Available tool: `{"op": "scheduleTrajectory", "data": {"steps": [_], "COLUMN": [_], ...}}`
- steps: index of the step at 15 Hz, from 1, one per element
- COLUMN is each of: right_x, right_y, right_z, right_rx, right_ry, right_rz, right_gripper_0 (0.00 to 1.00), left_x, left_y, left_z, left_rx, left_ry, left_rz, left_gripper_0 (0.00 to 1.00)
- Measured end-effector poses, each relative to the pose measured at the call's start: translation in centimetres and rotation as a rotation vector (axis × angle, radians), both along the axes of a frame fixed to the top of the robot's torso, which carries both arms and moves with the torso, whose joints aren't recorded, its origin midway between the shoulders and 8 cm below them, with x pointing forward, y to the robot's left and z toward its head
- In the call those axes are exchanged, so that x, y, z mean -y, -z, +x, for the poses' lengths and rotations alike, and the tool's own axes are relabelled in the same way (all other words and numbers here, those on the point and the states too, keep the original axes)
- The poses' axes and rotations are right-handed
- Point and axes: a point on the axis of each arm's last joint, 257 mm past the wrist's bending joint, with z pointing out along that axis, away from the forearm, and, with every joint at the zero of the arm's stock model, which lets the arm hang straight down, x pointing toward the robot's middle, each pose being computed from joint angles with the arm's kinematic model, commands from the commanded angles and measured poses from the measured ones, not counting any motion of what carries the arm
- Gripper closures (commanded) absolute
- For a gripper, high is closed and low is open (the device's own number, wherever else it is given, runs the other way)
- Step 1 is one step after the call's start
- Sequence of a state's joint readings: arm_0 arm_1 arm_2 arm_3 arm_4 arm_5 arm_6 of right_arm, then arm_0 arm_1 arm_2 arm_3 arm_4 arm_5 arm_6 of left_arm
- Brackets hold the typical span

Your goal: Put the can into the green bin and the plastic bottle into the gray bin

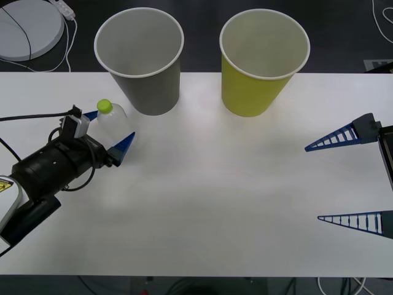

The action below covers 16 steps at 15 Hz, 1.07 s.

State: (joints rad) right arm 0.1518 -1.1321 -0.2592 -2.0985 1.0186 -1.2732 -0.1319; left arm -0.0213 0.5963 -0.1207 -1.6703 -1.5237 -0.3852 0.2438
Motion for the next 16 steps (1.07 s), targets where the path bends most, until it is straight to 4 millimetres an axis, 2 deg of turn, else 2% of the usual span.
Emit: {"op": "scheduleTrajectory", "data": {"steps": [5, 14, 15, 16], "right_x": [0.0, 0.0, 0.0, 0.0], "right_y": [0.0, 0.0, 0.0, 0.0], "right_z": [0.0, 0.0, 0.0, 0.0], "right_rx": [0.0, 0.0, 0.0, 0.0], "right_ry": [0.0, 0.0, 0.0, 0.0], "right_rz": [0.0, 0.0, 0.0, 0.0], "right_gripper_0": [0.0, 0.0, 0.0, 0.0], "left_x": [0.4, 1.6, 1.6, 1.6], "left_y": [-0.3, -0.3, -0.3, -0.3], "left_z": [1.5, 1.9, 2.0, 2.0], "left_rx": [0.009, 0.012, 0.011, 0.011], "left_ry": [-0.006, -0.009, -0.01, -0.01], "left_rz": [0.005, -0.008, -0.007, -0.004], "left_gripper_0": [0.0, 0.0, 0.34, 1.0]}}
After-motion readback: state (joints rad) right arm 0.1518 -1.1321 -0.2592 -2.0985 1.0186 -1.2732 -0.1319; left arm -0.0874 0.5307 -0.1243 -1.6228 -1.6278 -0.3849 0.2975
